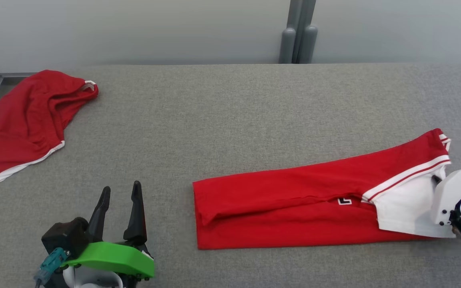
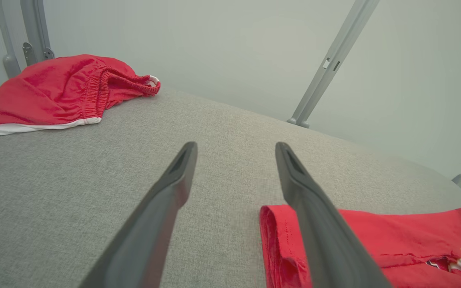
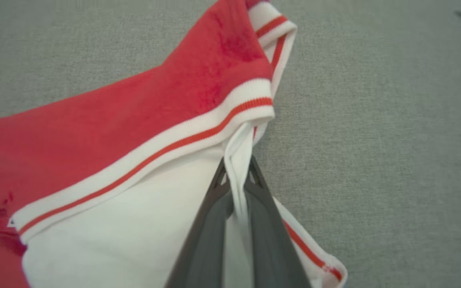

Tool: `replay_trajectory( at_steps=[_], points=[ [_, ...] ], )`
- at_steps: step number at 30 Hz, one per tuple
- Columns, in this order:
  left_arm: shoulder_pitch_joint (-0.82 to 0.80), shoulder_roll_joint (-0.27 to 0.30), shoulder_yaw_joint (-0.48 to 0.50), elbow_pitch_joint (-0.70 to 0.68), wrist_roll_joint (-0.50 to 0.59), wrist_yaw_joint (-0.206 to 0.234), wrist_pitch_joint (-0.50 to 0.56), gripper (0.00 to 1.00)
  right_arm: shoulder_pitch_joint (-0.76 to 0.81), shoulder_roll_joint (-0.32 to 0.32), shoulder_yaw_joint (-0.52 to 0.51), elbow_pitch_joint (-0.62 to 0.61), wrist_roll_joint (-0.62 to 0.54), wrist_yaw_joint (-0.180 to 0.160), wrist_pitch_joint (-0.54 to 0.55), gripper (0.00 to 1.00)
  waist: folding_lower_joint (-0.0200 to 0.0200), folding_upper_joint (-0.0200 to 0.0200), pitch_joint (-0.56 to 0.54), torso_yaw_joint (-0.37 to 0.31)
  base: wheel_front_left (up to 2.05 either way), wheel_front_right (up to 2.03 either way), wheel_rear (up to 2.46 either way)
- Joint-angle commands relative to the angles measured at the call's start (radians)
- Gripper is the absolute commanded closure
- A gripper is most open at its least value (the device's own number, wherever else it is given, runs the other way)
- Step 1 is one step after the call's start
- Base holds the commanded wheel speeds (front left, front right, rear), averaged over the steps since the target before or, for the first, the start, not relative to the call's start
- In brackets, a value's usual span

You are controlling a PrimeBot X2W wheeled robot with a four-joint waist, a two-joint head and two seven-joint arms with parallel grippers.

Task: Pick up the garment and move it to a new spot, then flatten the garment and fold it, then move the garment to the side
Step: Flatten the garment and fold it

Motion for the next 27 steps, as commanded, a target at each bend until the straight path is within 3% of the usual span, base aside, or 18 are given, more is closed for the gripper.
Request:
replay_trajectory(
  at_steps=[1, 6, 14, 27],
  points=[
    [-0.015, -0.003, 0.004, -0.001, 0.007, -0.003, -0.006, 0.00, -0.016, -0.022, -0.023, -0.012, -0.016, -0.002, 0.005, 1.00, 0.0000, 0.0000, 0.002, -0.025, 0.00, 0.00, 0.00],
    [-0.022, -0.007, 0.007, 0.000, 0.012, -0.009, -0.007, 0.00, -0.023, -0.042, -0.073, -0.041, -0.038, -0.002, 0.019, 1.00, 0.0000, 0.0000, 0.010, -0.056, 0.00, 0.00, 0.00],
    [-0.024, -0.014, 0.006, 0.008, 0.016, -0.014, -0.008, 0.00, -0.007, -0.011, -0.086, -0.117, -0.025, -0.002, 0.047, 1.00, 0.0000, 0.0000, 0.014, -0.083, 0.00, 0.00, 0.00],
    [-0.017, -0.023, 0.004, 0.022, 0.016, -0.022, -0.009, 0.00, 0.094, 0.066, -0.035, -0.427, 0.067, -0.002, 0.159, 1.00, 0.0000, 0.0000, -0.010, -0.099, 0.00, 0.00, 0.00]
  ],
)
